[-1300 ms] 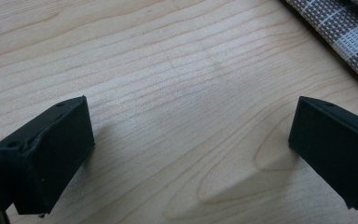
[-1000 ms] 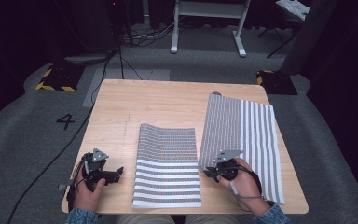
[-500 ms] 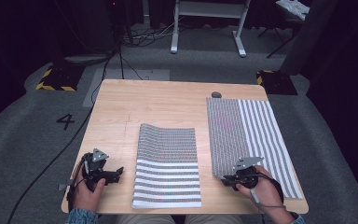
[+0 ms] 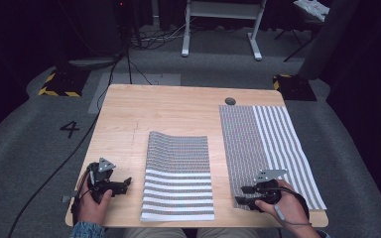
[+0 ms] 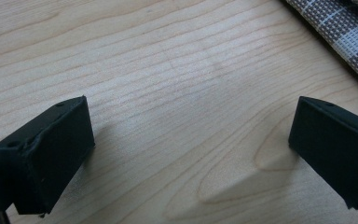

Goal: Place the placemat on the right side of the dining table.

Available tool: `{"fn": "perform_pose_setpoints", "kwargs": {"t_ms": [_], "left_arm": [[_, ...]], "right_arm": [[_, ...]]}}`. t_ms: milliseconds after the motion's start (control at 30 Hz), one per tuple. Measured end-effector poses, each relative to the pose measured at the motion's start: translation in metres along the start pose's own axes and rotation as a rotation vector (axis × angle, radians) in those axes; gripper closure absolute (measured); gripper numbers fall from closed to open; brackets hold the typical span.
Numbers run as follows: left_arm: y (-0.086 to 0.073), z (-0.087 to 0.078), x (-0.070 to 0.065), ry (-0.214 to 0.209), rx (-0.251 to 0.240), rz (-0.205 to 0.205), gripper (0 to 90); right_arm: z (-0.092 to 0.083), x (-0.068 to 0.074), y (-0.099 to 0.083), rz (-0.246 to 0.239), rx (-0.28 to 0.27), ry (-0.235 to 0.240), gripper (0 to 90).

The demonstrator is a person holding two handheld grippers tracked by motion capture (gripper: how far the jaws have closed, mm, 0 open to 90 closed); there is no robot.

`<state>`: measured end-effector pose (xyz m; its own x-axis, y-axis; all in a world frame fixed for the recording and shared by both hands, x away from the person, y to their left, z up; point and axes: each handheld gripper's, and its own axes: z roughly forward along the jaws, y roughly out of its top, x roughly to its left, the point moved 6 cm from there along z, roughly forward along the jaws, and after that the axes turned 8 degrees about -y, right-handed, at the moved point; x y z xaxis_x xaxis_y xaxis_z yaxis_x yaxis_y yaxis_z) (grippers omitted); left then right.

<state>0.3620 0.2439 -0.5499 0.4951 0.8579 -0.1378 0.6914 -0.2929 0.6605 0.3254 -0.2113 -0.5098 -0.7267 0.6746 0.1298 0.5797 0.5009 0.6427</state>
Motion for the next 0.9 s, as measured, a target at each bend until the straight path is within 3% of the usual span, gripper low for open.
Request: {"fn": "perform_pose_setpoints", "kwargs": {"t_ms": [67, 233, 400, 700, 900], "left_arm": [[0.000, 0.000, 0.000, 0.000, 0.000, 0.000, 0.1], [0.000, 0.000, 0.000, 0.001, 0.000, 0.001, 0.2], [0.000, 0.000, 0.000, 0.000, 0.000, 0.000, 0.1], [0.001, 0.001, 0.000, -0.004, 0.000, -0.002, 0.1], [0.001, 0.000, 0.000, -0.003, 0.001, -0.001, 0.2]], "right_arm": [[-0.004, 0.006, 0.007, -0.009, -0.036, 0.011, 48.4], [-0.011, 0.015, 0.025, -0.033, -0.120, -0.025, 43.0], [-0.002, 0.029, 0.047, -0.046, -0.221, -0.061, 36.8], [0.030, 0.061, 0.074, -0.108, -0.244, -0.066, 34.1], [0.057, 0.083, 0.083, -0.149, -0.209, -0.045, 32.3]]}}
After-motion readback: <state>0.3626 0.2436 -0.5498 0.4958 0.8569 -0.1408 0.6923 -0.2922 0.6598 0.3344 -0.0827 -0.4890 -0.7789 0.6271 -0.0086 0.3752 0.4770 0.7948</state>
